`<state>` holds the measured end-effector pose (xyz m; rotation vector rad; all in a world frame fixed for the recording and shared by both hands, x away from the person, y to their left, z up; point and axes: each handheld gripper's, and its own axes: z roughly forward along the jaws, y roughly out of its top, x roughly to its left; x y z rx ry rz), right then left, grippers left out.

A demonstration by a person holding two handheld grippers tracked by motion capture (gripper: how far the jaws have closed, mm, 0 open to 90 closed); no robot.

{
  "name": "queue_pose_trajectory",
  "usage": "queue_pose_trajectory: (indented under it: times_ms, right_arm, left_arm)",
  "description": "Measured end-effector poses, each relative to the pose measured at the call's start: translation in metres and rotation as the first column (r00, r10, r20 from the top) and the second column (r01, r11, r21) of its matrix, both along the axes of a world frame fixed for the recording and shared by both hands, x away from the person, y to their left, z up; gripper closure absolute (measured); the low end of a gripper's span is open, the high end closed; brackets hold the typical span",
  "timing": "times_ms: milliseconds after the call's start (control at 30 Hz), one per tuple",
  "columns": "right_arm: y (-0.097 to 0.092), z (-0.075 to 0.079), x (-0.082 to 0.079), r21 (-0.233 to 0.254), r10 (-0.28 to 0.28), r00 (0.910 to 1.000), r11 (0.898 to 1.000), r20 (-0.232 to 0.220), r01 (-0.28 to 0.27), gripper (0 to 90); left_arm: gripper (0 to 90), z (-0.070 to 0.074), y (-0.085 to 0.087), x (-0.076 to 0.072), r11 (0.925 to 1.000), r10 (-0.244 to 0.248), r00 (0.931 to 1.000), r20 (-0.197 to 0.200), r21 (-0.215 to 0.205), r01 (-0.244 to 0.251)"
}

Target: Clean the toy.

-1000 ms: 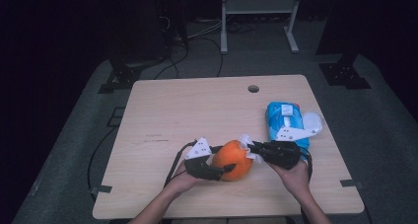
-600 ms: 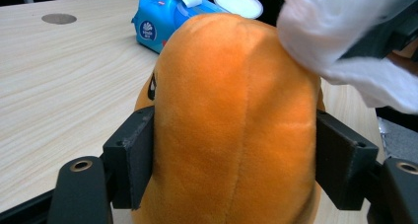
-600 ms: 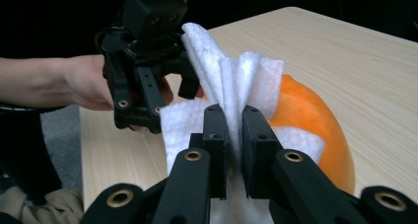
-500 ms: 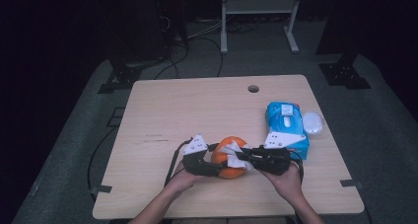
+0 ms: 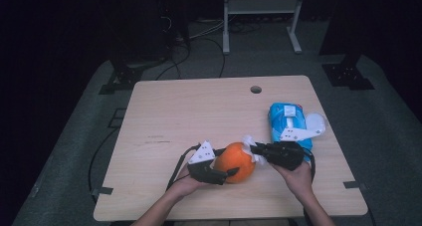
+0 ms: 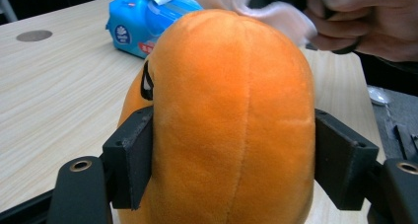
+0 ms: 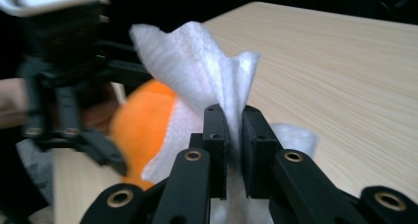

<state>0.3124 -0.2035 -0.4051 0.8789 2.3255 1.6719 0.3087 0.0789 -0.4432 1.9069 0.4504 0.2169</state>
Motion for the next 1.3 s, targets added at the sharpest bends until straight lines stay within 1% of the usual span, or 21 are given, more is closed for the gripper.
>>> queue_pose_trajectory:
  times_ms: [67, 133, 200, 233, 267, 300, 367, 467, 533, 600, 633, 700, 833, 867, 933, 1033, 1100, 1167, 1200, 1233, 1300]
  right_arm:
    - [0.007, 0.004, -0.005, -0.004, 0.025, 0.9995, 1.000, 0.020, -0.025, 81.4]
    - [0.018, 0.009, -0.011, -0.004, 0.066, 0.9969, 0.998, 0.042, -0.066, 81.4]
    - [0.029, 0.012, -0.016, -0.025, 0.101, 0.9931, 0.995, 0.061, -0.099, 81.4]
    - [0.032, 0.013, -0.018, -0.035, 0.108, 0.9921, 0.994, 0.063, -0.106, 81.4]
    - [0.036, 0.014, -0.019, -0.052, 0.113, 0.9904, 0.993, 0.079, -0.109, 81.4]
    - [0.037, 0.015, -0.020, -0.065, 0.111, 0.9902, 0.992, 0.085, -0.105, 81.5]
    - [0.034, 0.015, -0.018, -0.066, 0.095, 0.9919, 0.994, 0.085, -0.089, 81.5]
    - [0.023, 0.013, -0.012, -0.059, 0.052, 0.9956, 0.997, 0.078, -0.047, 81.5]
    - [0.015, 0.011, -0.008, -0.070, 0.019, 0.9968, 0.997, 0.077, -0.013, 81.5]
    - [0.006, 0.008, -0.004, -0.081, -0.013, 0.9982, 0.997, 0.058, 0.017, 81.5]
    - [0.003, 0.007, -0.003, -0.085, -0.017, 0.9985, 0.996, 0.052, 0.021, 81.5]
    - [0.002, 0.007, -0.005, -0.080, -0.010, 0.9990, 0.997, 0.043, 0.013, 81.6]
    - [0.016, 0.014, -0.014, -0.083, 0.049, 0.9963, 0.996, 0.071, -0.043, 81.5]
    - [0.021, 0.015, -0.016, -0.090, 0.067, 0.9947, 0.994, 0.078, -0.060, 81.5]
    - [0.027, 0.016, -0.017, -0.112, 0.076, 0.9931, 0.991, 0.089, -0.066, 81.6]
    - [0.023, 0.014, -0.014, -0.107, 0.073, 0.9944, 0.992, 0.077, -0.065, 81.6]
    - [0.019, 0.012, -0.012, -0.100, 0.068, 0.9957, 0.993, 0.063, -0.061, 81.6]
    - [0.017, 0.012, -0.010, -0.103, 0.067, 0.9963, 0.993, 0.055, -0.061, 81.7]
    - [0.017, 0.013, -0.010, -0.108, 0.067, 0.9963, 0.992, 0.054, -0.061, 81.6]
    - [0.017, 0.014, -0.011, -0.111, 0.069, 0.9963, 0.992, 0.052, -0.063, 81.6]
    - [0.021, 0.017, -0.015, -0.123, 0.074, 0.9951, 0.990, 0.065, -0.066, 81.6]
  left_arm:
    - [26.0, 0.000, 0.000, 0.001, 0.9999, 0.009, 0.9999, -0.008, -0.004, -0.009]
    - [26.0, -0.001, -0.002, 0.000, 0.9999, 0.012, 0.9999, -0.007, -0.010, -0.012]
    - [26.0, -0.001, -0.005, -0.002, 1.0000, 0.003, 1.0000, 0.008, 0.002, -0.003]
    - [26.0, -0.001, -0.007, -0.004, 0.9999, -0.007, 0.9997, 0.023, 0.015, 0.007]
    - [26.0, -0.001, -0.008, -0.005, 0.9996, -0.014, 0.9993, 0.035, 0.024, 0.013]
    - [26.0, -0.001, -0.008, -0.006, 0.9995, -0.018, 0.9990, 0.041, 0.027, 0.017]
    - [26.1, -0.001, -0.009, -0.008, 0.9991, -0.030, 0.9982, 0.051, 0.032, 0.029]
    - [26.2, -0.002, -0.011, -0.010, 0.9979, -0.050, 0.9961, 0.073, 0.046, 0.046]
    - [26.2, -0.002, -0.013, -0.012, 0.9967, -0.062, 0.9939, 0.092, 0.059, 0.056]
    - [26.2, -0.002, -0.014, -0.013, 0.9957, -0.069, 0.9922, 0.104, 0.069, 0.062]
    - [26.2, -0.002, -0.014, -0.013, 0.9956, -0.070, 0.9920, 0.105, 0.070, 0.063]
    - [26.2, -0.002, -0.015, -0.014, 0.9951, -0.075, 0.9914, 0.107, 0.072, 0.067]
    - [26.1, -0.002, -0.016, -0.015, 0.9942, -0.080, 0.9898, 0.118, 0.081, 0.071]
    - [26.1, -0.002, -0.016, -0.016, 0.9935, -0.085, 0.9885, 0.125, 0.086, 0.074]
    - [24.9, -0.002, -0.015, -0.016, 0.9928, -0.090, 0.9876, 0.129, 0.091, 0.078]
    - [16.8, 0.001, -0.013, -0.012, 0.9946, -0.084, 0.9897, 0.116, 0.070, 0.076]
    - [12.1, 0.000, -0.013, -0.010, 0.9961, -0.074, 0.9927, 0.096, 0.056, 0.068]
    - [14.2, -0.001, -0.014, -0.011, 0.9956, -0.081, 0.9918, 0.099, 0.055, 0.076]
    - [18.0, -0.001, -0.014, -0.012, 0.9946, -0.086, 0.9910, 0.103, 0.067, 0.079]
    - [21.3, 0.000, -0.015, -0.013, 0.9944, -0.087, 0.9906, 0.105, 0.069, 0.080]
    - [23.8, 0.000, -0.016, -0.015, 0.9927, -0.098, 0.9883, 0.117, 0.082, 0.088]
